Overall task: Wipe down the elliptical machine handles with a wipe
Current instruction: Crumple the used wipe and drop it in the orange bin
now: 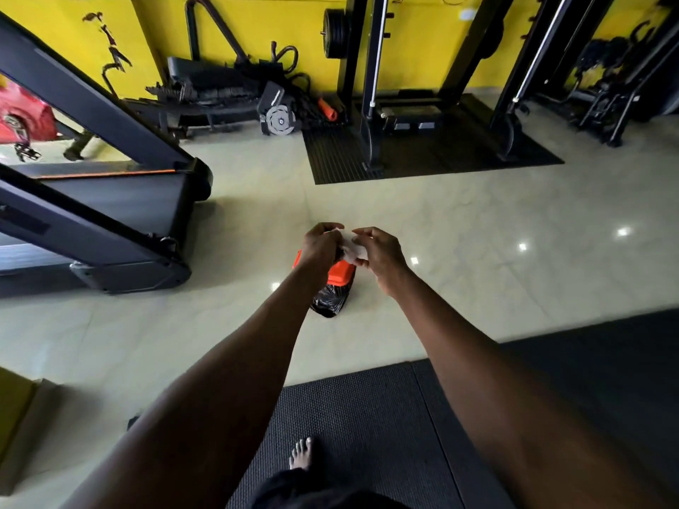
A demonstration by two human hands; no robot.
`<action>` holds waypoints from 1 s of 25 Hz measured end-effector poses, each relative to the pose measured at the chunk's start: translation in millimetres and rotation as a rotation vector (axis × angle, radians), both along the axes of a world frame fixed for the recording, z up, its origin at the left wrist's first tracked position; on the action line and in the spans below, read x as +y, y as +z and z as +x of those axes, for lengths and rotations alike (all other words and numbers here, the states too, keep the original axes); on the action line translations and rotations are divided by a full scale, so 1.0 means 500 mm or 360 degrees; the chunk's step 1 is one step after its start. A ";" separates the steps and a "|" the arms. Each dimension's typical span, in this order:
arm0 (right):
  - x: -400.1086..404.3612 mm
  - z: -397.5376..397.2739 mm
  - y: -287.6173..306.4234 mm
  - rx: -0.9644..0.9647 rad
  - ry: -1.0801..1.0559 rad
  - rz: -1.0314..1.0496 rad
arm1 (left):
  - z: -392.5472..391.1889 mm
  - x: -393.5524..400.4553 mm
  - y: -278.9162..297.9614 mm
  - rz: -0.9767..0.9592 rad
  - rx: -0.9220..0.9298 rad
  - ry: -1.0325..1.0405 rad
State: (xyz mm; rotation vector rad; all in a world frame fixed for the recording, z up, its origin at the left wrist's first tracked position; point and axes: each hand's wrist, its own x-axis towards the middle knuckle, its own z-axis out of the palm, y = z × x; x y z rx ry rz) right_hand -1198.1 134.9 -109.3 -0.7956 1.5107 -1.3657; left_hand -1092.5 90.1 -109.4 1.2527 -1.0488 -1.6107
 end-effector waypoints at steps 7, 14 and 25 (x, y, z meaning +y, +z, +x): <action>-0.302 -0.050 0.002 0.0110 -0.0077 0.0047 | -0.054 -0.303 -0.005 0.0097 0.0098 -0.0096; -0.550 -0.136 -0.038 0.0022 0.0034 0.0101 | -0.135 -0.537 -0.031 0.0059 -0.0034 -0.0005; -0.807 -0.173 -0.039 0.0074 0.0047 0.0127 | -0.177 -0.812 -0.042 0.0054 0.0022 -0.0010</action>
